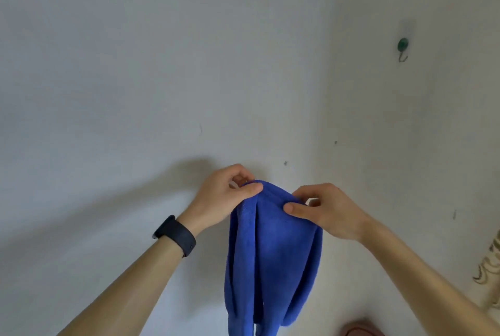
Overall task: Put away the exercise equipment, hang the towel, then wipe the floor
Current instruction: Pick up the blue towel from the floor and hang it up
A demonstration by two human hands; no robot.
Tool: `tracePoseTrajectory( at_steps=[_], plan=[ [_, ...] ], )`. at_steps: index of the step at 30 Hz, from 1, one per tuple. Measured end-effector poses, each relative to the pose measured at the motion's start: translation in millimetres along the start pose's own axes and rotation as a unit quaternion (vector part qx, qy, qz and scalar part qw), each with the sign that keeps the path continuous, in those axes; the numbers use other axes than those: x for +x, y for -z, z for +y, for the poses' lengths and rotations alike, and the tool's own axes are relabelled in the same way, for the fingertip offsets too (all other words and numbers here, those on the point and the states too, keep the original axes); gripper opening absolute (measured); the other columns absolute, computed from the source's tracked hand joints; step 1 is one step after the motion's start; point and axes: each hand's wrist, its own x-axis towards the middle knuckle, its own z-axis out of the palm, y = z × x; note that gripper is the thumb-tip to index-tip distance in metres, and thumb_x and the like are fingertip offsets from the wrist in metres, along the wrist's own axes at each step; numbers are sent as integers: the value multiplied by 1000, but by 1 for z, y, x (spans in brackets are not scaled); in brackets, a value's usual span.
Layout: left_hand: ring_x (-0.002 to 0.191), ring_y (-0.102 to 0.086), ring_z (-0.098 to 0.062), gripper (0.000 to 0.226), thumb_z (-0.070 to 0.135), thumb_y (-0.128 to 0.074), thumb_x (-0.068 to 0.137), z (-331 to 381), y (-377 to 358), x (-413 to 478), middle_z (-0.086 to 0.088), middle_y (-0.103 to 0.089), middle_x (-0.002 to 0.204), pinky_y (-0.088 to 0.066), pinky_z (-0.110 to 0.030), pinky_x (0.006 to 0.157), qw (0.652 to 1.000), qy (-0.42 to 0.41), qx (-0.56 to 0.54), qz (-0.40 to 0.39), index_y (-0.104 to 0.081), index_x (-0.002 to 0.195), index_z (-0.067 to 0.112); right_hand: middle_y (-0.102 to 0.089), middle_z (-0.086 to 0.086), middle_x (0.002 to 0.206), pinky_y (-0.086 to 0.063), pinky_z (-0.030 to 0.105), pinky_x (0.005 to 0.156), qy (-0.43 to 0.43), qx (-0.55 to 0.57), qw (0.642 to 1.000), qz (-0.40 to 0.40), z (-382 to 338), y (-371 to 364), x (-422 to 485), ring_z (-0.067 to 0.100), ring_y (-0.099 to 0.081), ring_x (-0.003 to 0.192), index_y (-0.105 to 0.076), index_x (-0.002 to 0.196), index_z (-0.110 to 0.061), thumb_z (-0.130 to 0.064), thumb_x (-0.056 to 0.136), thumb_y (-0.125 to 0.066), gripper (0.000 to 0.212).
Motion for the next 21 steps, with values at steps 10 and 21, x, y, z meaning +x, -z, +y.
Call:
tracePoseTrajectory(
  at_steps=[10, 21],
  plan=[
    [63, -44, -10, 18, 17, -77, 81, 30, -28, 58, 21, -40, 69, -47, -29, 50, 908, -264, 252, 207, -62, 84, 27, -64, -11, 90, -49, 19, 67, 257, -214, 872, 358, 35, 49, 44, 2, -55, 71, -77, 98, -22, -11, 84, -77, 17],
    [80, -69, -7, 17, 36, -82, 78, 131, -56, 160, 5, -75, 85, -49, -12, 66, 994, -74, 56, -60, -76, 86, 22, -77, 0, 92, -56, 26, 80, 42, 144, 977, 149, 29, 171, 57, 16, -72, 88, -75, 93, -14, -31, 93, -68, 19]
  ],
)
